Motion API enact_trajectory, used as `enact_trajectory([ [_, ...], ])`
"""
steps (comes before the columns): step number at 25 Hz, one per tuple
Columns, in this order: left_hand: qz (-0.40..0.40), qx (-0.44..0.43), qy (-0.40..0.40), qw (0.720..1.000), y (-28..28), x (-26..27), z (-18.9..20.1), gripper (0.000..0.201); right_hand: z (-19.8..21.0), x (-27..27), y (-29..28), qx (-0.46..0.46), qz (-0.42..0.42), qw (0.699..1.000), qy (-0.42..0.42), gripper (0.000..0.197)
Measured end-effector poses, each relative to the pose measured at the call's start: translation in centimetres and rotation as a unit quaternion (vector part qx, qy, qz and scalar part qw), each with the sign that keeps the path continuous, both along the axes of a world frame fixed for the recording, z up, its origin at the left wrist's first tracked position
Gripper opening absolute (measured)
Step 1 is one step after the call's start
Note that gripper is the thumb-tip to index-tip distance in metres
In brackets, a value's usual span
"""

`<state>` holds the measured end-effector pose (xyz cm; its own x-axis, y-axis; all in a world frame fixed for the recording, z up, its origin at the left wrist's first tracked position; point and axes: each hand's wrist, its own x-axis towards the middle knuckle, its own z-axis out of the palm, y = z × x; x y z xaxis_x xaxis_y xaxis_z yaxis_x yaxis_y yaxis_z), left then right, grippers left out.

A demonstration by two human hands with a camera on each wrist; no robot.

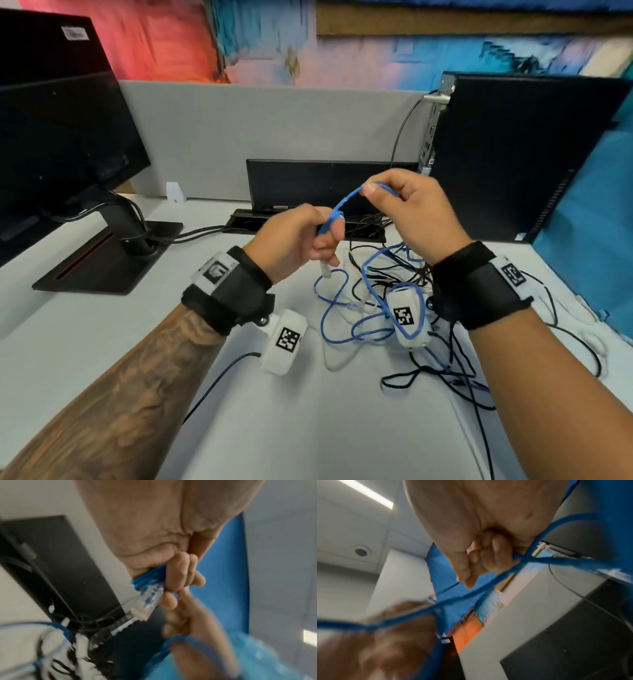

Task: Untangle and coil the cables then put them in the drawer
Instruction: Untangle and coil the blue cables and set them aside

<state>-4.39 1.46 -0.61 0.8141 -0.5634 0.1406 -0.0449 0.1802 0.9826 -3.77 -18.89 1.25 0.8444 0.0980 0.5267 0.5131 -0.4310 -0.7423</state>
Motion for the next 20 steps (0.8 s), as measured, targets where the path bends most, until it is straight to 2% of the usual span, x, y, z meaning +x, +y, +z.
enact_trajectory([
  [2,-0.049,-0.118,0.059,0.99,0.5,-0.6,1.1,0.027,-1.2,0.4,0.3,-0.032,0.023,0.999,0.027,0.017],
  [4,-0.028,-0.214,0.083,0.973,1.2,-0.3,1.7,0.026,-2.1,-0.1,0.9,-0.073,0.049,0.994,0.07,0.022],
  [7,0.074,-0.305,0.084,0.946,2.3,1.3,1.8,0.027,-3.0,-1.1,1.6,-0.147,0.057,0.982,0.107,0.026],
  [9,0.143,-0.332,0.1,0.927,2.9,2.5,1.3,0.025,-3.0,-1.8,2.1,-0.178,0.071,0.972,0.136,0.026],
  [12,0.237,-0.347,0.113,0.901,3.1,4.0,0.0,0.024,-2.9,-2.4,2.8,-0.232,0.078,0.963,0.113,0.026],
  [15,0.307,-0.263,0.044,0.914,2.7,4.8,-1.4,0.023,-2.7,-2.7,2.8,-0.262,0.072,0.958,0.086,0.028],
  [18,0.382,-0.082,-0.101,0.915,2.3,4.7,-2.5,0.02,-1.5,-3.4,2.5,-0.281,0.094,0.951,0.094,0.029],
  [20,0.367,0.054,-0.203,0.906,1.6,3.8,-2.7,0.02,-0.4,-3.7,2.2,-0.263,0.096,0.957,0.071,0.025],
])
